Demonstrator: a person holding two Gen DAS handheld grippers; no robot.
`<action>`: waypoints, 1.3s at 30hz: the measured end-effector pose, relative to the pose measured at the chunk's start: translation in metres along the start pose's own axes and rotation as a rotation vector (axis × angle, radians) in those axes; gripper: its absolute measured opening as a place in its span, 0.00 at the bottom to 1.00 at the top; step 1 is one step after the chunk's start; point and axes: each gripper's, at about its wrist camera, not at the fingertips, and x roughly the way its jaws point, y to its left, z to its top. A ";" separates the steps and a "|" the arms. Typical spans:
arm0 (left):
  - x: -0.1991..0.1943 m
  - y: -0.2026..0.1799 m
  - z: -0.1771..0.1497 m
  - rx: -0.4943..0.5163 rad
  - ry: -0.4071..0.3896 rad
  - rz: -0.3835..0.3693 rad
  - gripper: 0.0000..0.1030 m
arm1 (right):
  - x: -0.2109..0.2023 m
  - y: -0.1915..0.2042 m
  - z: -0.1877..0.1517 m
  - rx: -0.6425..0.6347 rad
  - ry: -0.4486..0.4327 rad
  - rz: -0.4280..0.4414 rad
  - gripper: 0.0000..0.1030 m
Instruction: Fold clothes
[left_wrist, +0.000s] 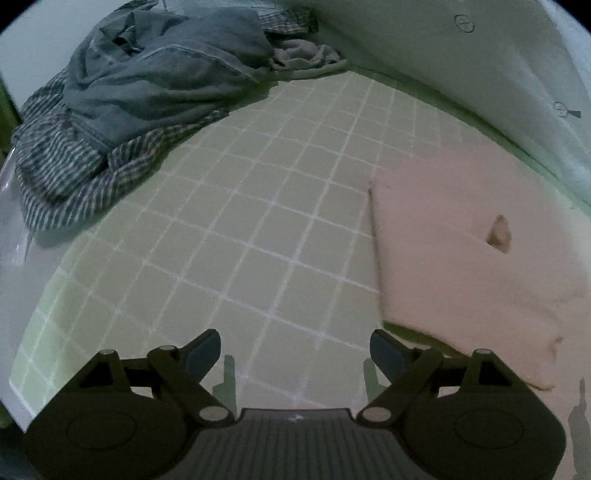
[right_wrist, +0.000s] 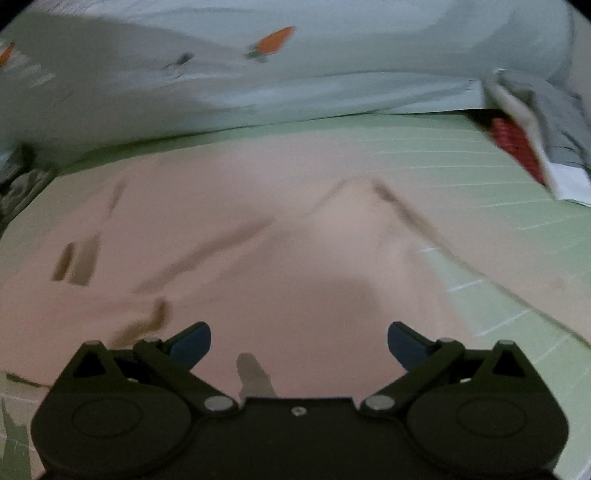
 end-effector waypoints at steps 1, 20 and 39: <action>0.004 0.004 0.004 0.007 0.003 -0.006 0.86 | 0.002 0.009 0.000 -0.004 0.011 0.013 1.00; 0.039 -0.010 0.029 0.100 0.043 -0.051 0.88 | 0.018 0.084 0.012 -0.194 0.150 0.166 0.34; 0.017 -0.064 0.060 0.145 -0.049 0.055 0.89 | 0.018 -0.059 0.122 0.098 -0.088 0.192 0.04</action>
